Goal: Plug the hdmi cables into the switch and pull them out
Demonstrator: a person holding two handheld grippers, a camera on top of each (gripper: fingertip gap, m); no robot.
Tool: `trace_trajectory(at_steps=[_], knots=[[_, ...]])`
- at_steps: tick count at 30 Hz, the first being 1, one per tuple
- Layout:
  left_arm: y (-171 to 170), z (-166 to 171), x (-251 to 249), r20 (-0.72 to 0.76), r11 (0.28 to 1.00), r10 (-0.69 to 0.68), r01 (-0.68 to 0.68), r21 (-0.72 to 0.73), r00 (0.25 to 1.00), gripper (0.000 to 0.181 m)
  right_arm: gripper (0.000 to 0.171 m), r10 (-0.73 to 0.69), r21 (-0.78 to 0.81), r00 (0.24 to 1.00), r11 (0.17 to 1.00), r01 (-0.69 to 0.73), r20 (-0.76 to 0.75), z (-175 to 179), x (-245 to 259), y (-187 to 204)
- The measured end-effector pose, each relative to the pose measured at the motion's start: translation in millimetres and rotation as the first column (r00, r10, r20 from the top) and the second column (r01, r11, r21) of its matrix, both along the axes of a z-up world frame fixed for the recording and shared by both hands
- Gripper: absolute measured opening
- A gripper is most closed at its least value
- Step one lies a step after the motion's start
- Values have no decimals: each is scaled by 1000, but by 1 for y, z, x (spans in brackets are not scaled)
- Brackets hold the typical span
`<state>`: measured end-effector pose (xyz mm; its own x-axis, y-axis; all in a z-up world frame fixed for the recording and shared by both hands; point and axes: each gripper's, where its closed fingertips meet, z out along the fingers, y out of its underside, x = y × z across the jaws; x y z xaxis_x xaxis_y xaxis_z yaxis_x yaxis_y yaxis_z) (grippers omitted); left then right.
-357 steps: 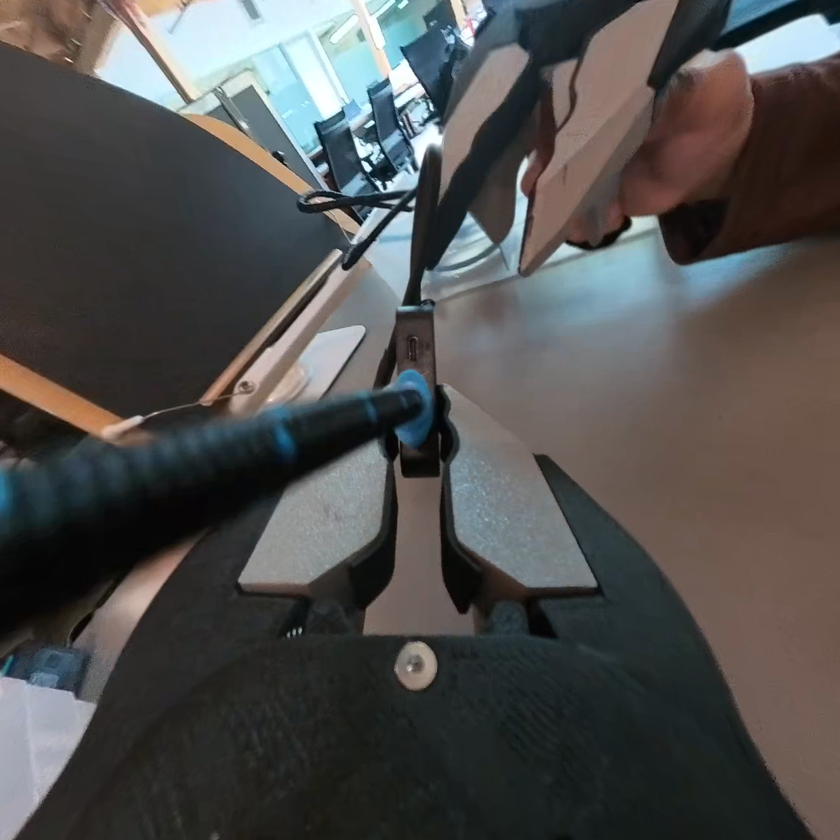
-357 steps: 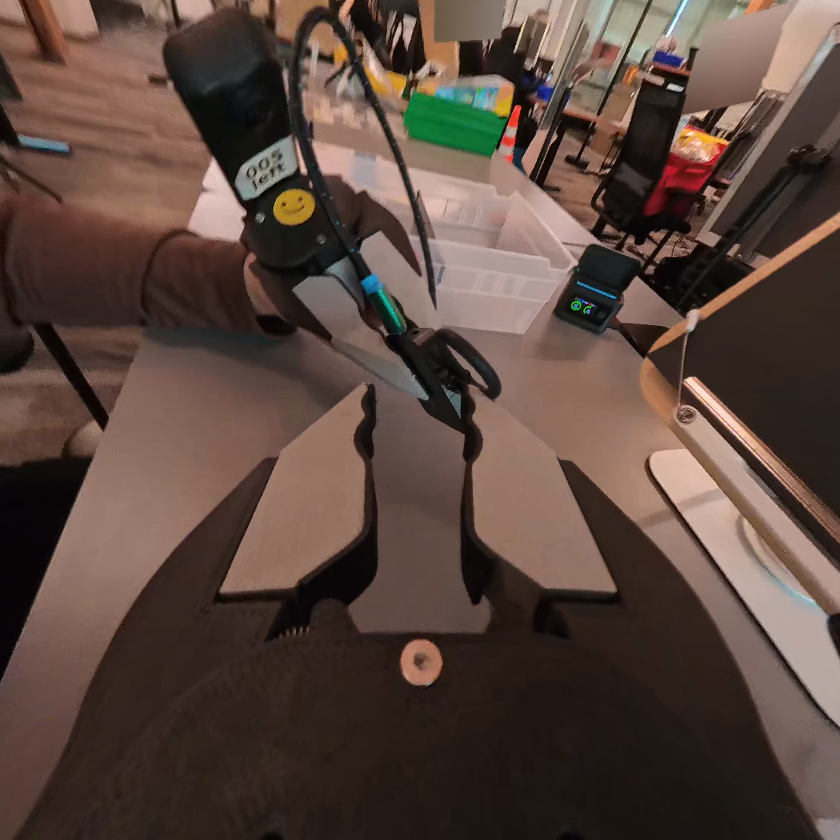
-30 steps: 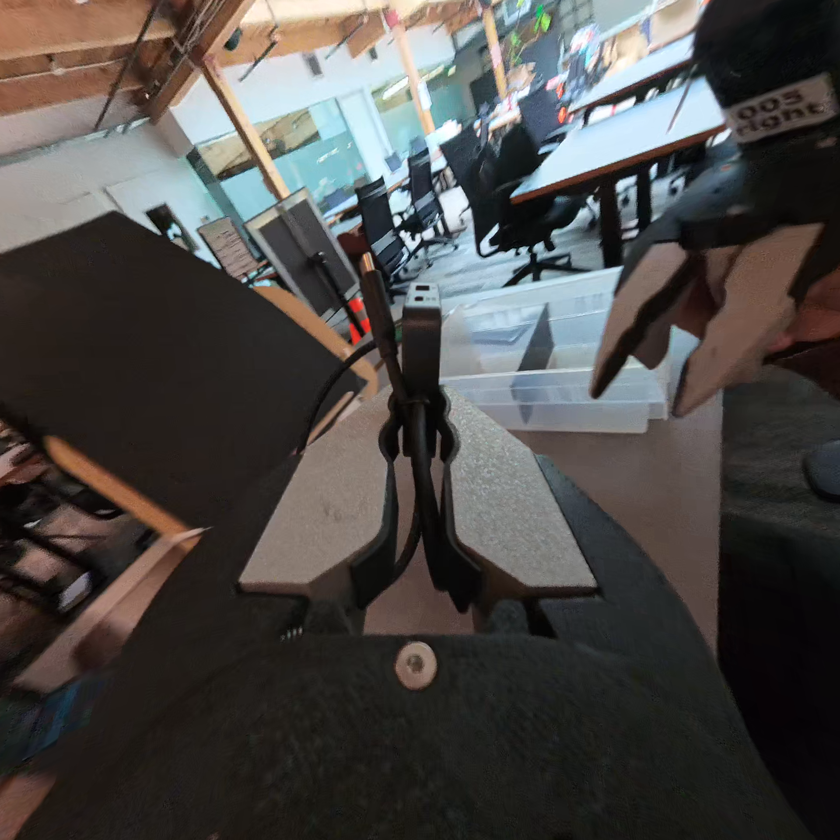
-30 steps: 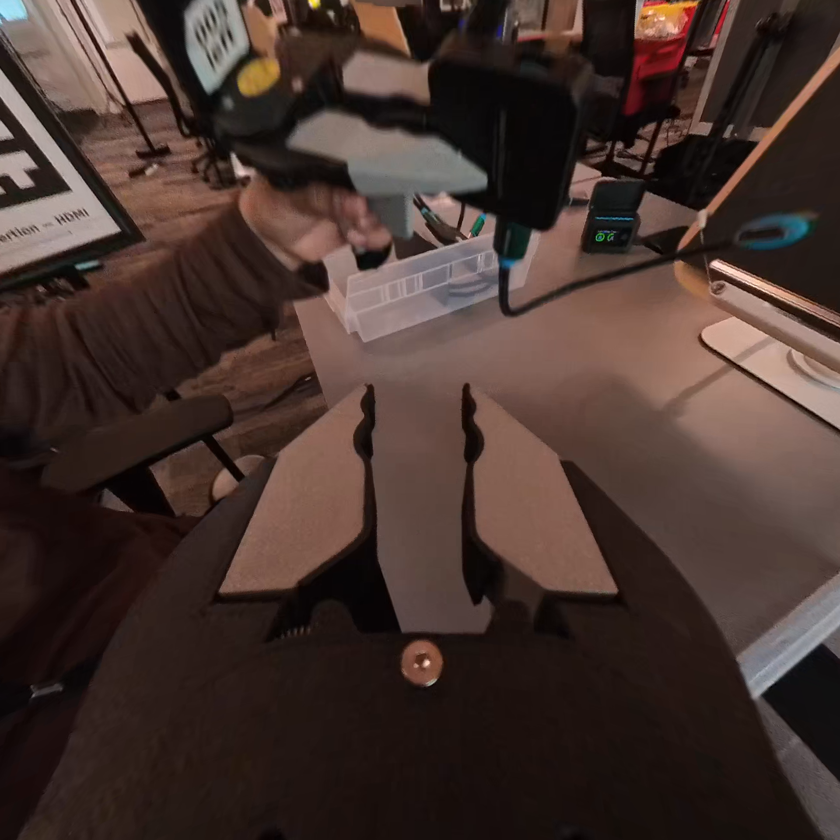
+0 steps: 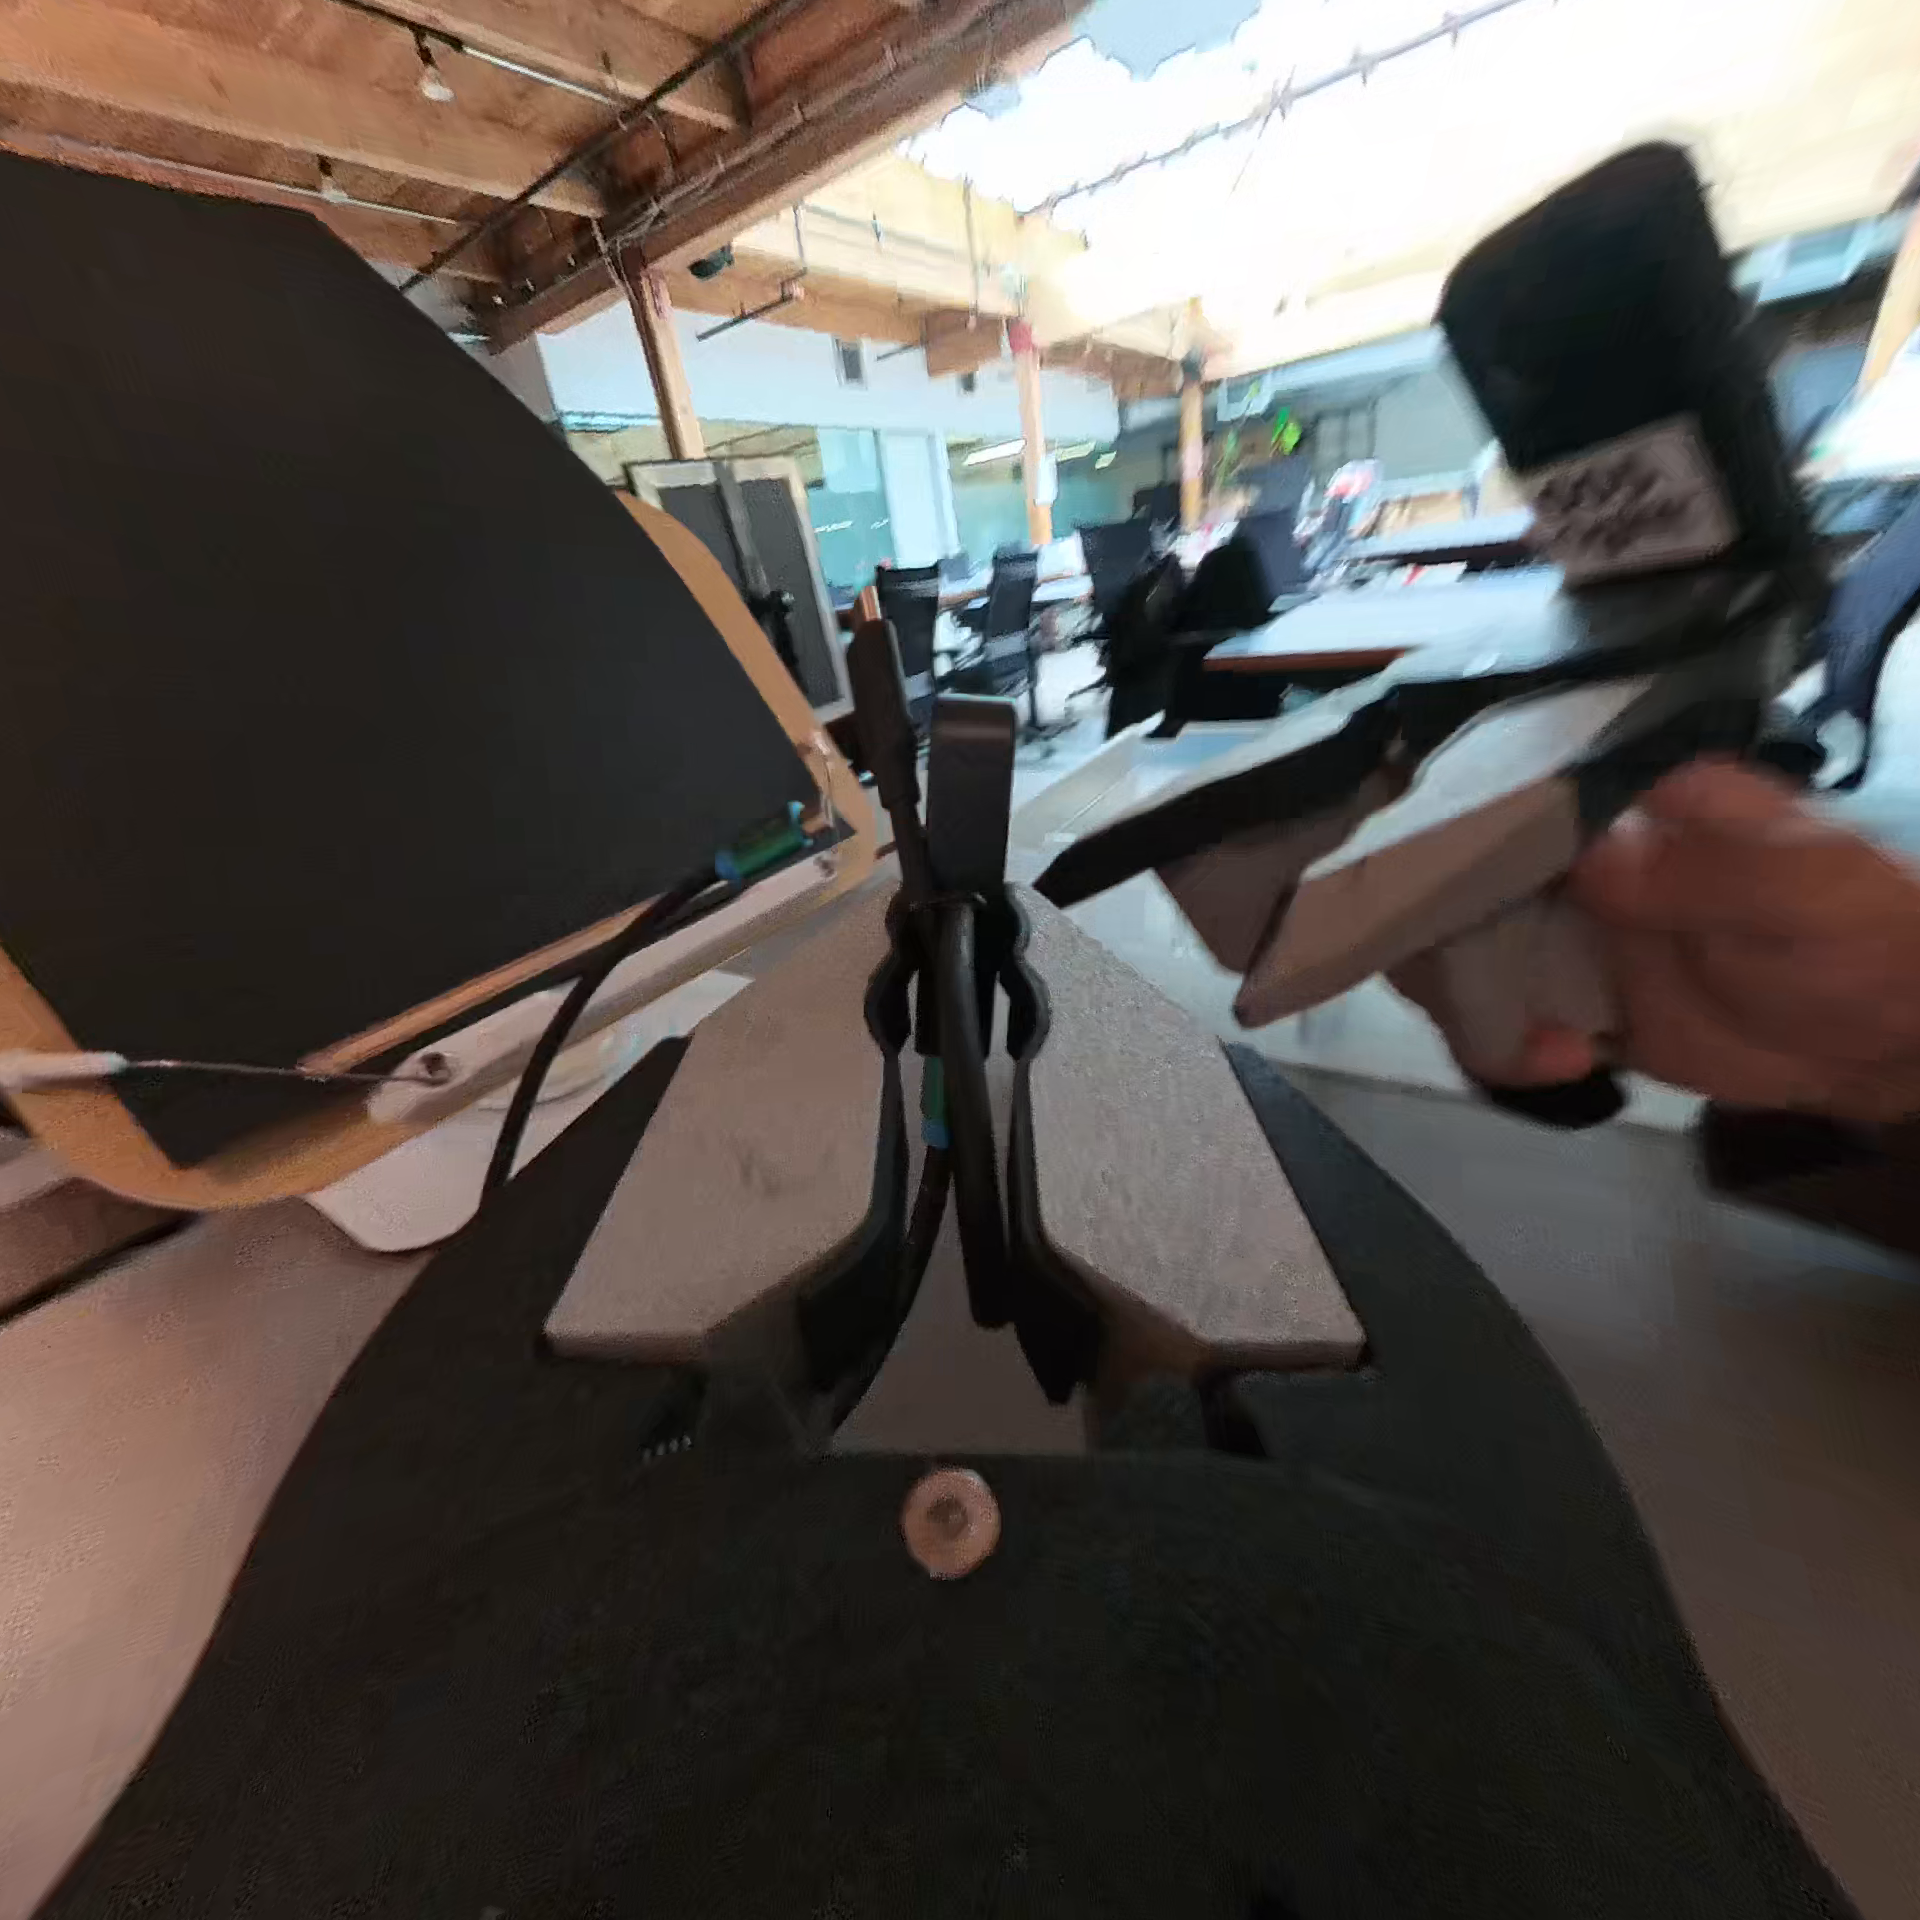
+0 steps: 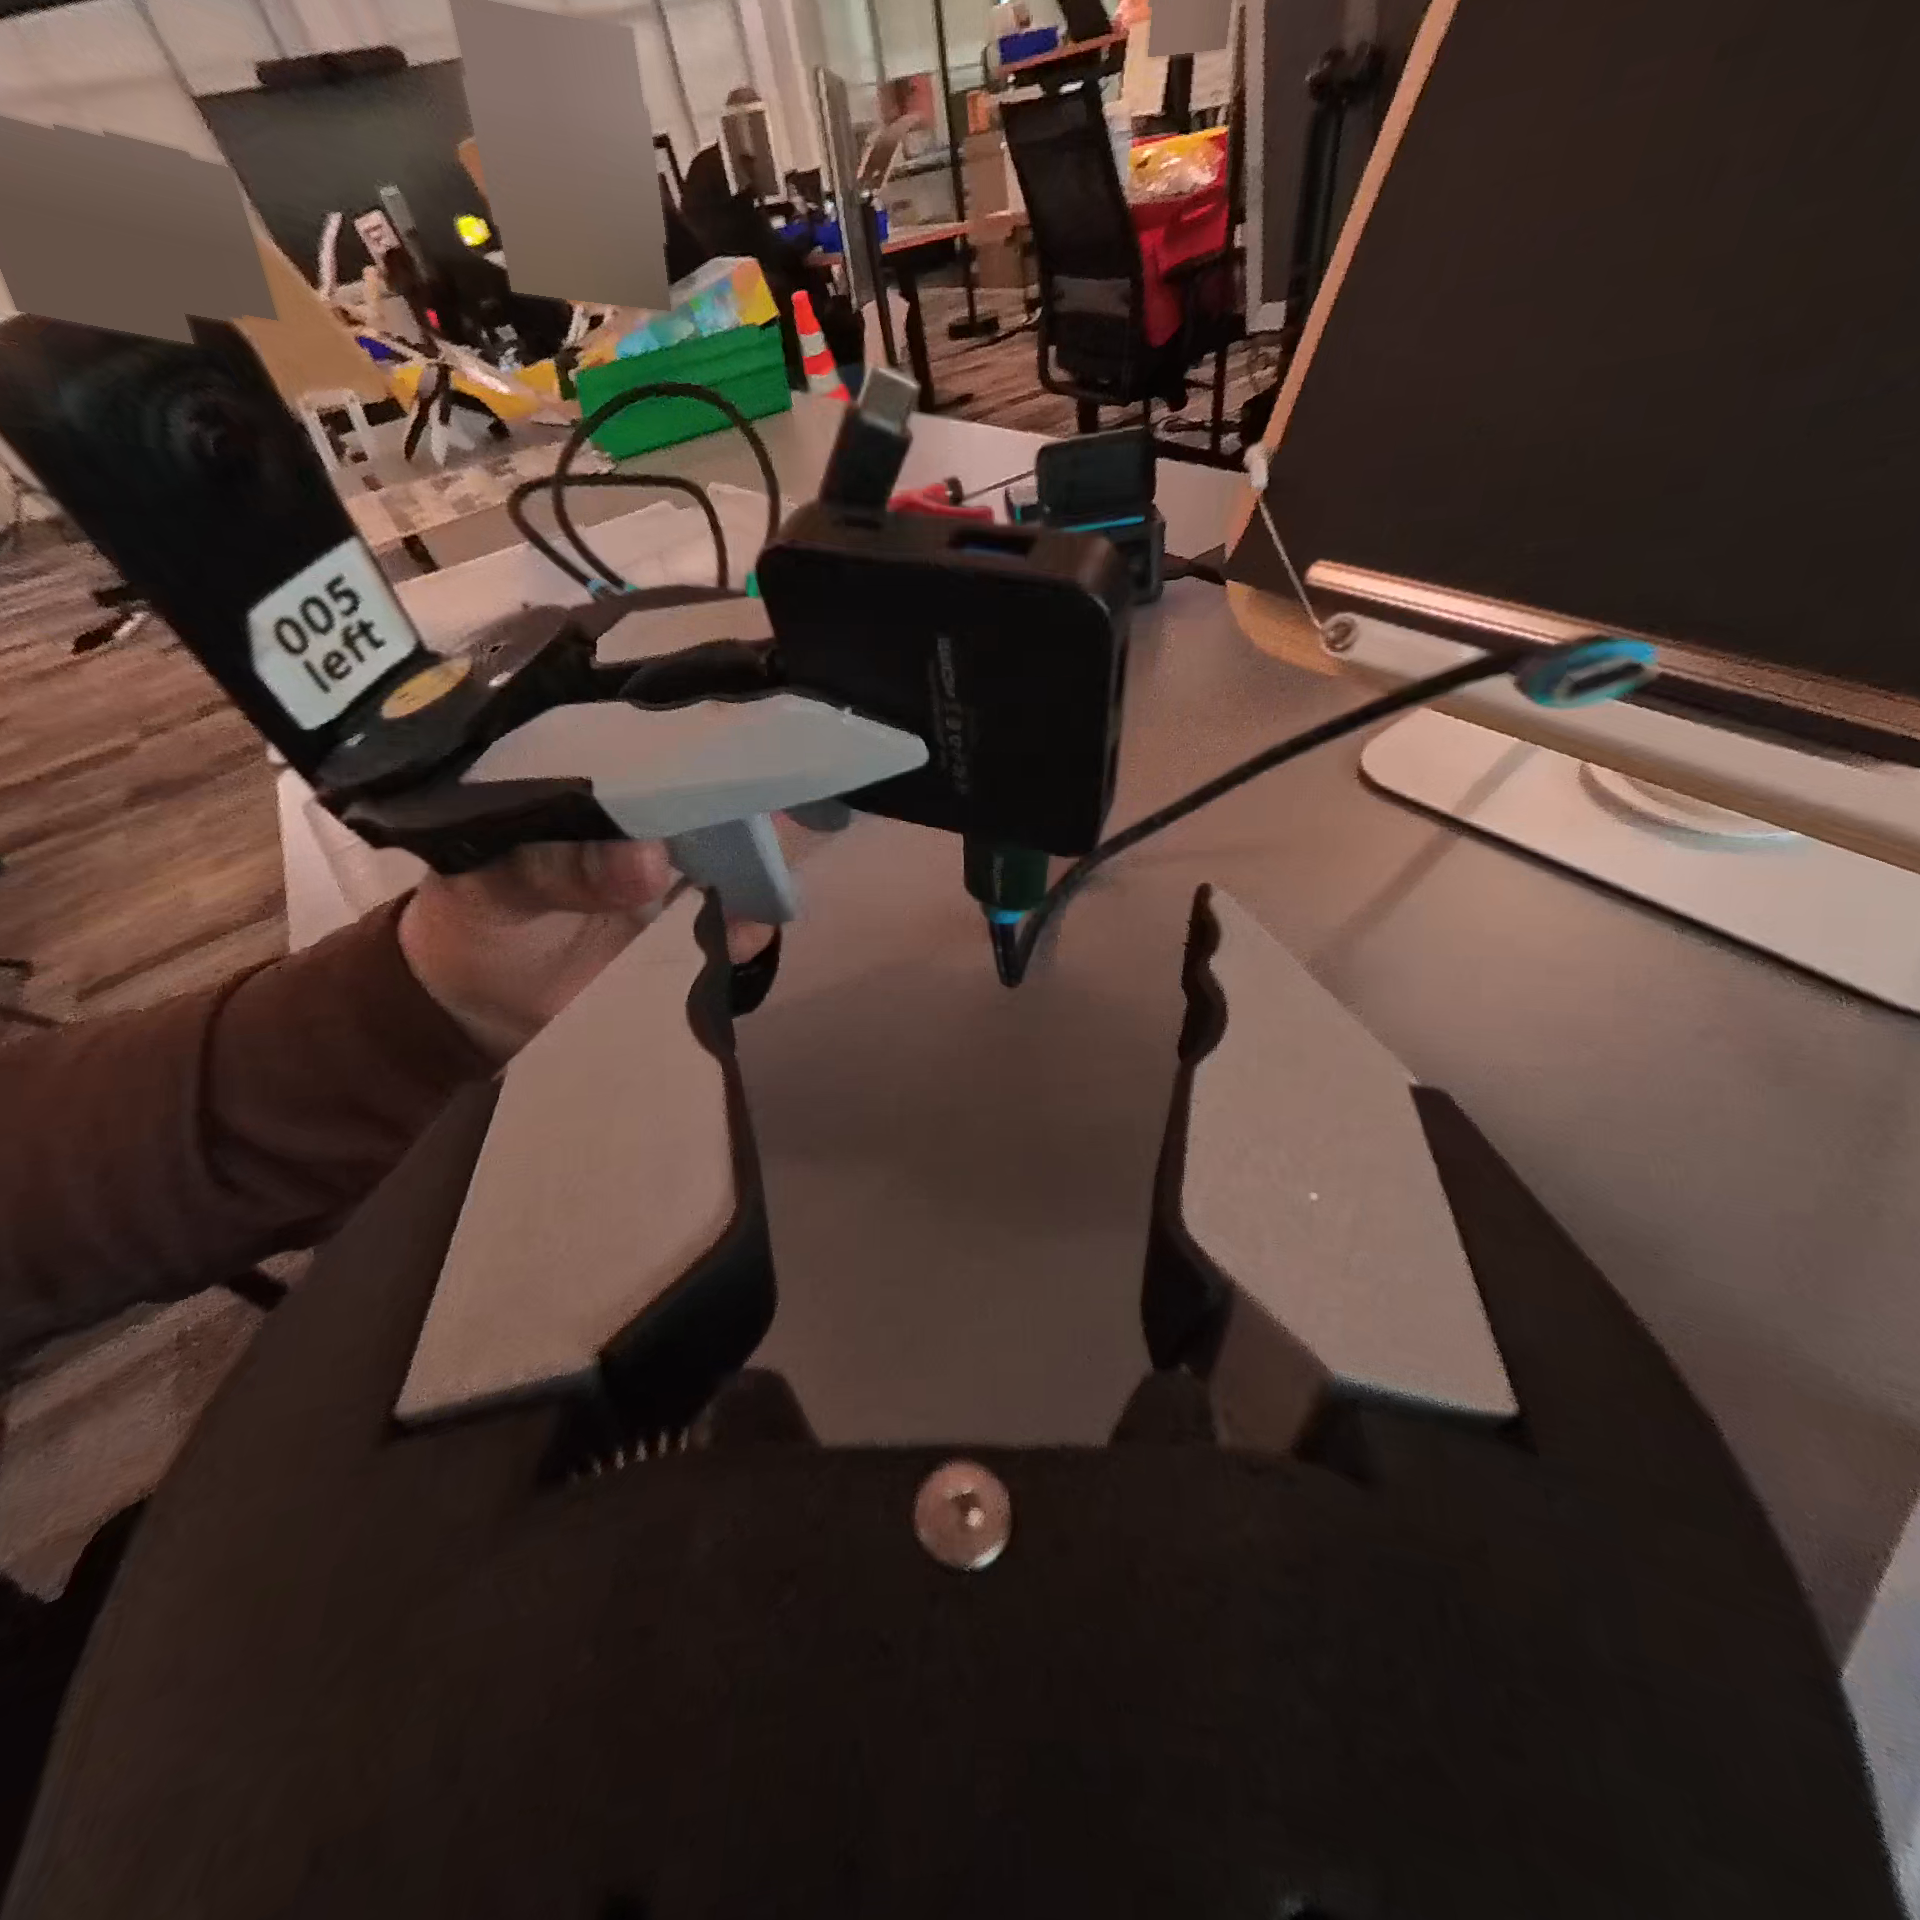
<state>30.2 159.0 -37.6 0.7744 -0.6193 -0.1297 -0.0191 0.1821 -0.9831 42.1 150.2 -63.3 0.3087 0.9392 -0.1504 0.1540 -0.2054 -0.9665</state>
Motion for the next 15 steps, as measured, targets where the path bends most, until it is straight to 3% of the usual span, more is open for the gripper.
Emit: trace_trajectory(at_steps=[4,6,7,11,13,15], knots=[[-17,15,0,203,968,-230,245,-54,952,12,72,131,7,989,991,-131,-62,16,-16,1],[-26,20,4,239,940,-316,337,-52,918,12,28,282,5,956,959,-282,-82,26,-24,-13],[-28,24,1,270,933,-335,358,-41,903,12,24,339,-2,937,940,-340,-80,29,-27,-17],[-13,28,-27,316,972,-204,231,-50,926,23,13,421,-149,895,885,-441,-144,37,-39,-7],[-13,37,-43,295,993,-113,118,1,949,46,12,395,-196,893,878,-436,-218,43,-41,8],[-16,38,-50,184,999,-19,13,33,983,54,12,411,-253,868,841,-479,-278,47,-42,15]])
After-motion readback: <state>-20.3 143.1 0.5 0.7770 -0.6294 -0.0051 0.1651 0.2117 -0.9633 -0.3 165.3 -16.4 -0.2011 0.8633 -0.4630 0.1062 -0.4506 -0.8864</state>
